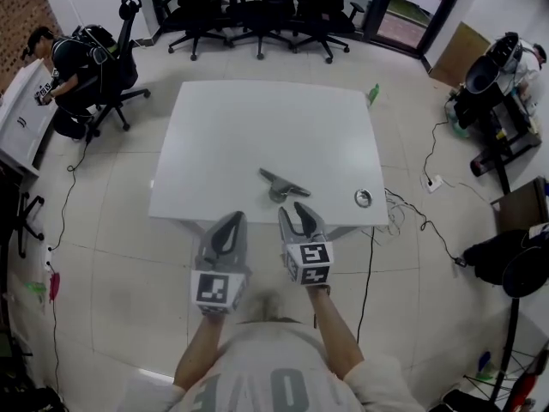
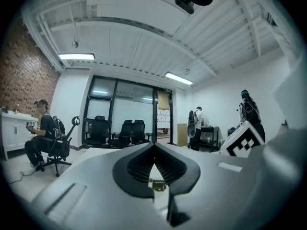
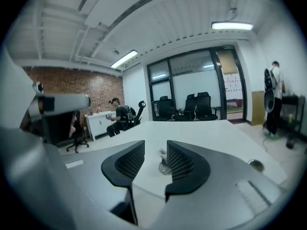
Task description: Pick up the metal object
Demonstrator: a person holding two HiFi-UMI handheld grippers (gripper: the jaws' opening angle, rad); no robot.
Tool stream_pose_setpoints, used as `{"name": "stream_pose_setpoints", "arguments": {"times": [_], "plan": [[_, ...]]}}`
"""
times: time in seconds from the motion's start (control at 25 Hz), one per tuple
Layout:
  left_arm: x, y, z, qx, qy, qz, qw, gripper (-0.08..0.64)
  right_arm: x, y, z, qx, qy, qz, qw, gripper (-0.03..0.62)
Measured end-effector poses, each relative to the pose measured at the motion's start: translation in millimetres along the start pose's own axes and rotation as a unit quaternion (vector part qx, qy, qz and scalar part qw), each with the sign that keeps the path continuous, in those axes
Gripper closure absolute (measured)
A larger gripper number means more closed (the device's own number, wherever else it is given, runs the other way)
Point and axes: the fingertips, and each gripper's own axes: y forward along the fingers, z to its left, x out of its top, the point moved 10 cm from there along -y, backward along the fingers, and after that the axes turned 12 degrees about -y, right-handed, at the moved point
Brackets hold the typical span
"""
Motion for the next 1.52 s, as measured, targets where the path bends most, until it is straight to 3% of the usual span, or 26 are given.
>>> {"name": "stream_pose_setpoints", "arguments": {"times": [0.08, 0.28, 0.48, 1.0, 1.08, 1.16, 1.36, 1.52], "plan": [[-3, 2, 5, 0.003, -0.004, 0.007, 1.0, 0.56, -13, 23, -3, -0.001, -0.022, 0.028, 0.999, 0.434], [-9, 9, 15, 0.017, -0.008, 0.03, 0.9994, 0.56, -37, 65, -15, -0.01, 0.002, 0.071, 0.997, 0.431], [-16, 16, 28, 0.04, -0.009, 0.045, 0.9981, 0.56, -47, 89, -18, -0.005, -0.033, 0.106, 0.994, 0.411], [-32, 19, 47, 0.072, -0.021, 0.06, 0.9954, 0.56, -48, 126, -19, -0.003, -0.106, 0.1, 0.989, 0.422], [-32, 17, 48, 0.076, -0.022, 0.059, 0.9951, 0.56, -41, 124, -22, -0.022, -0.13, 0.084, 0.988, 0.481], [-31, 14, 51, 0.081, -0.023, 0.056, 0.9949, 0.56, -31, 123, -27, -0.028, -0.121, 0.07, 0.99, 0.565], [-27, 12, 52, 0.086, -0.028, 0.049, 0.9947, 0.559, -23, 117, -32, -0.012, -0.083, 0.072, 0.994, 0.575], [-21, 14, 53, 0.078, -0.025, 0.038, 0.9959, 0.558, -6, 94, -23, -0.014, -0.053, 0.042, 0.998, 0.577]]}}
